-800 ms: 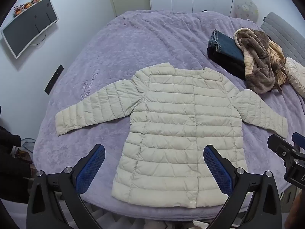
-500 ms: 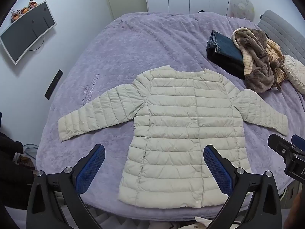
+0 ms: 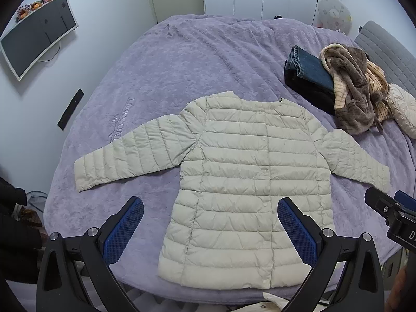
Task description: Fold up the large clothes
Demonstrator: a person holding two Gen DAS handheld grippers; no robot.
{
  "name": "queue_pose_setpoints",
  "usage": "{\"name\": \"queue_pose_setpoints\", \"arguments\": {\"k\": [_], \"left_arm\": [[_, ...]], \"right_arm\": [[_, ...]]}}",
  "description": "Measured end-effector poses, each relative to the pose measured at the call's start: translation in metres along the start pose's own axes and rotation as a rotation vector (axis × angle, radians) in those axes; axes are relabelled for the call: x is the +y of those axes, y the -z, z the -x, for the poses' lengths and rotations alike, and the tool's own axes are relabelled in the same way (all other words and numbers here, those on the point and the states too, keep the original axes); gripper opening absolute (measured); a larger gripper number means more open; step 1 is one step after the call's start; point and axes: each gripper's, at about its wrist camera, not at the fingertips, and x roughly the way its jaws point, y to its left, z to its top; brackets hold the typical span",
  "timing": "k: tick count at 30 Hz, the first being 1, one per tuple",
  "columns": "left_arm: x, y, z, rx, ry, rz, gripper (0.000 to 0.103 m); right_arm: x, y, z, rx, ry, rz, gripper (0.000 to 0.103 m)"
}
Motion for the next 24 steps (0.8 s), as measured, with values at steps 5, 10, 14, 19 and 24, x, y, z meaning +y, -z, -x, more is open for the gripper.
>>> {"name": "queue_pose_setpoints", "arguments": {"k": [5,10,14,19,24], "left_arm": [[0.0013,-0.0023,-0.0037,0.008,0.003,0.006,0.103],[0.0022,-0.0040,-0.0052,0.010,0.010,0.006,0.103],[0.0019,-0.0044,-0.0056,0.012,0.009,0.008,0.103],[0.0021,-0.0050,-0.0055,0.010,0.010,0.006,0.103],[0.0060,-0.0088,-0.0080,0.013,0.009,0.013,0.103]], "right_arm": [[0.0018,-0.0021,-0.0022,0.006,0.001,0.004,0.103],[0.0048,-0.0049,-0.0049,0.015,0.000,0.009,0.103],[0.0053,-0.0052,-0.0054,0.014,0.000,0.007,0.103],[0.0054,-0.0056,-0.0061,0.019,-0.002,0.008,0.103],[0.0072,-0.0051,-0.0090,0.020,-0.004,0.006,0.103]]}}
